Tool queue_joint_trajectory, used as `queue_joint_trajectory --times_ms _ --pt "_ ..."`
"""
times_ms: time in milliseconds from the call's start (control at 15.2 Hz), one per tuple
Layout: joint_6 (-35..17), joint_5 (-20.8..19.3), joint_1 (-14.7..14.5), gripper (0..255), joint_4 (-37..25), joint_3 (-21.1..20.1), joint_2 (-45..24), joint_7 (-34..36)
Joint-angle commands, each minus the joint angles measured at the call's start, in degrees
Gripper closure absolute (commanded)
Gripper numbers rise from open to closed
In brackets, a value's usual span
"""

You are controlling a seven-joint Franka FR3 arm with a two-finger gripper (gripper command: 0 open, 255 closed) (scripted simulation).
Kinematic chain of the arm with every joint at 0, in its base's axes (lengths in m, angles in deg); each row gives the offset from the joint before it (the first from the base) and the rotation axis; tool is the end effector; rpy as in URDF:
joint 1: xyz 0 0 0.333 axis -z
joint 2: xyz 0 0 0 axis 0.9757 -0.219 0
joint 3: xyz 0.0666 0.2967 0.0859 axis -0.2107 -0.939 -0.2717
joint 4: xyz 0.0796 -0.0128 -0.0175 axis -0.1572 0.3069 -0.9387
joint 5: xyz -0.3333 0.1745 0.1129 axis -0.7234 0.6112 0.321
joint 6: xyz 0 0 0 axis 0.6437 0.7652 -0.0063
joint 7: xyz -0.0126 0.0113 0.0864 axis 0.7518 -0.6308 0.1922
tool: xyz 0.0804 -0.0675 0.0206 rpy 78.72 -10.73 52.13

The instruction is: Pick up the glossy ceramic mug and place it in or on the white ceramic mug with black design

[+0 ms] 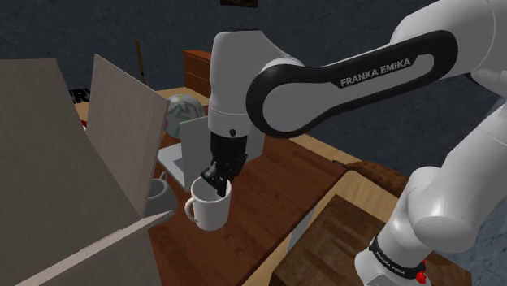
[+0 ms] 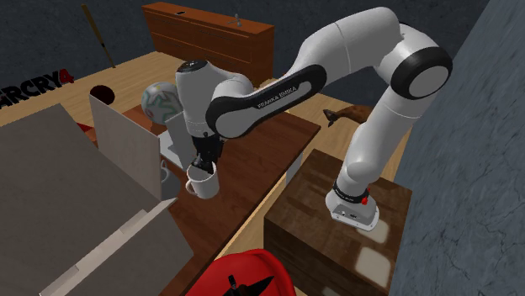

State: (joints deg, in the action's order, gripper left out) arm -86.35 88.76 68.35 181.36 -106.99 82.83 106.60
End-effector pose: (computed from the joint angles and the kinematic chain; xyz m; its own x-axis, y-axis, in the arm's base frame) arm 0.3934 0.3338 0.4683 0.9909 0.1340 0.0113 0.1343 -0.9900 -0.0440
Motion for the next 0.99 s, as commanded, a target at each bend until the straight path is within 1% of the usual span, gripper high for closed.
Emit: queue_joint_trajectory --times_ms 0,528,726,924 --pt "1.6 0.2 0.0 255 -1.0 0.2 0.6 -0.2" --pt "7.3 0.5 0.2 255 -5.8 0.7 1.7 -0.3" --pt "8.4 -3.2 1.0 255 -13.3 0.2 -5.5 0.9" --pt "10.4 -7.0 1.0 255 -21.7 0.0 -12.9 2.1"
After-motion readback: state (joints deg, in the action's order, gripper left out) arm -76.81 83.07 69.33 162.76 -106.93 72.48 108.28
